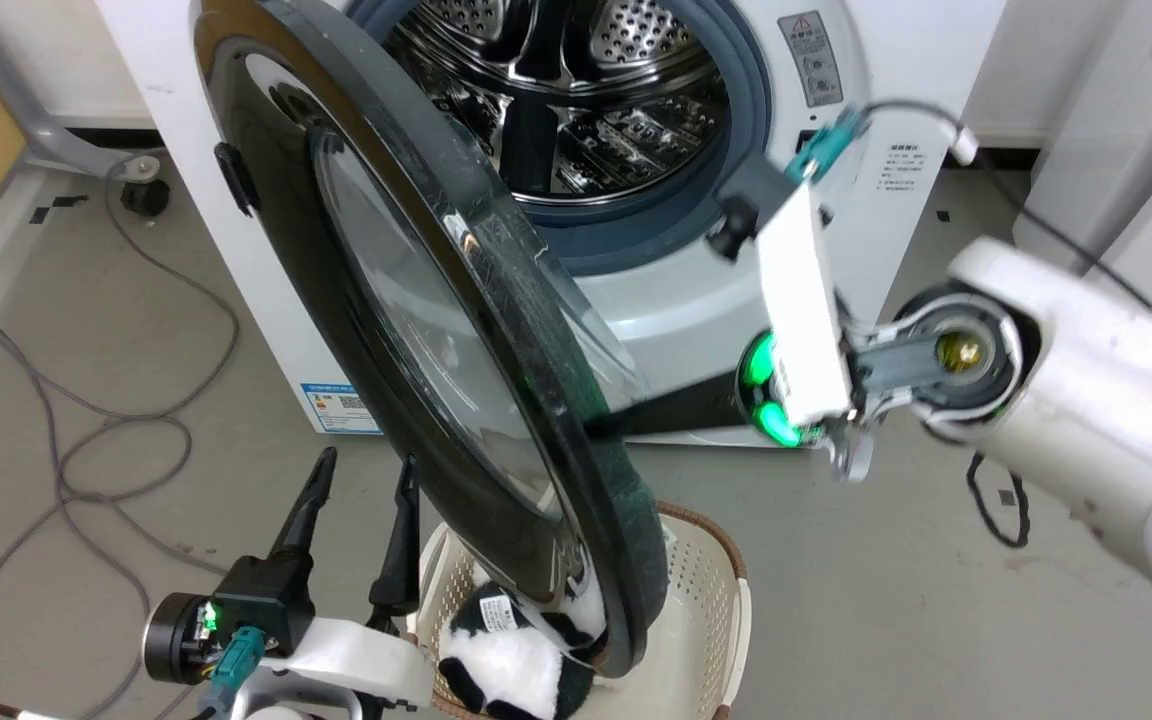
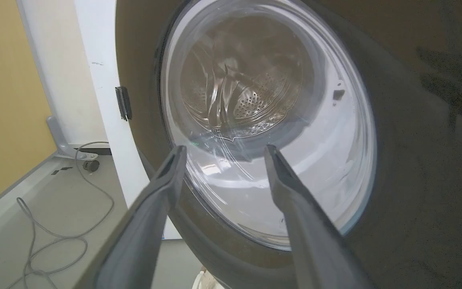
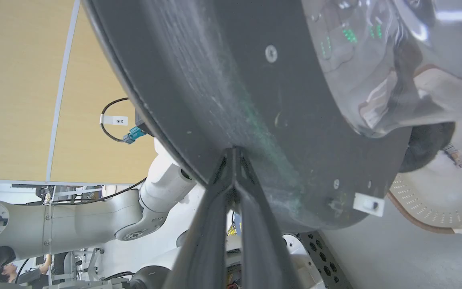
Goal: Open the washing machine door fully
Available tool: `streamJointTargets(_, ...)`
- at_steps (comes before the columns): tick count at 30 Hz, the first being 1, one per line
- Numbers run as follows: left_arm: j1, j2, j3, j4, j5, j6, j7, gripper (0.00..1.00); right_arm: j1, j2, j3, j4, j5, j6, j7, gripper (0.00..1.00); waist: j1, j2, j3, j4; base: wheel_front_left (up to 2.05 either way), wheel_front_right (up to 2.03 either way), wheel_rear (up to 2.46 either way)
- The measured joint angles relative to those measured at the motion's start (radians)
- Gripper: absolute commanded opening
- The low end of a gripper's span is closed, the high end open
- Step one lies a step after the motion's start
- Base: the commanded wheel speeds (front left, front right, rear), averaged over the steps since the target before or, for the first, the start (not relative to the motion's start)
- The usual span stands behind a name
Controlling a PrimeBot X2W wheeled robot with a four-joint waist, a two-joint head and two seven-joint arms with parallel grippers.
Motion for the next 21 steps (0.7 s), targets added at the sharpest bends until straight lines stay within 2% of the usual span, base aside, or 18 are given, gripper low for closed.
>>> streamJointTargets(7, 0.012, 0.0, -0.007, 0.002, 0.0, 0.001, 0.0, 1.0, 0.051, 0.007, 0.001, -0.052, -0.012, 0.0, -0.004, 0.0, 0.0, 0.0, -0.001, -0.002, 0.0, 0.0, 0.0)
streamJointTargets(10, 0.013, 0.0, -0.008, 0.004, 0.0, 0.003, 0.0, 1.0, 0.069, 0.006, 0.003, -0.079, 0.019, 0.0, -0.066, 0.0, 0.0001, 0.0, -0.001, -0.008, 0.0, 0.0, 0.0)
streamJointTargets(12, 0.013, -0.001, -0.01, 0.006, -0.001, 0.004, 0.0, 1.0, 0.086, -0.002, -0.009, -0.107, 0.054, 0.0, -0.156, 0.0, 0.0001, 0.0, -0.004, -0.012, 0.0, 0.0, 0.0)
streamJointTargets(13, 0.013, -0.001, -0.011, 0.006, -0.002, 0.005, 0.0, 1.0, 0.097, -0.008, -0.022, -0.123, 0.072, 0.0, -0.207, 0.12, 0.0001, 0.0, -0.006, -0.014, 0.0, 0.0, 0.0)
streamJointTargets(14, 0.013, -0.001, -0.011, 0.006, -0.002, 0.006, 0.0, 1.0, 0.111, -0.016, -0.04, -0.139, 0.08, 0.0, -0.261, 0.45, 0.0001, 0.0, -0.008, -0.016, 0.0, 0.0, 0.0)
streamJointTargets(15, 0.013, -0.001, -0.011, 0.007, -0.003, 0.009, 0.0, 1.0, 0.129, -0.025, -0.063, -0.153, 0.081, 0.0, -0.322, 1.0, 0.0001, 0.0, -0.01, -0.018, 0.0, 0.0, 0.0)
streamJointTargets(21, 0.022, 0.0, -0.008, 0.007, -0.008, 0.017, 0.0, 1.0, 0.297, -0.096, -0.174, -0.242, 0.035, 0.0, -0.657, 1.0, 0.0002, 0.0, -0.026, -0.041, 0.0, 0.0, 0.0)
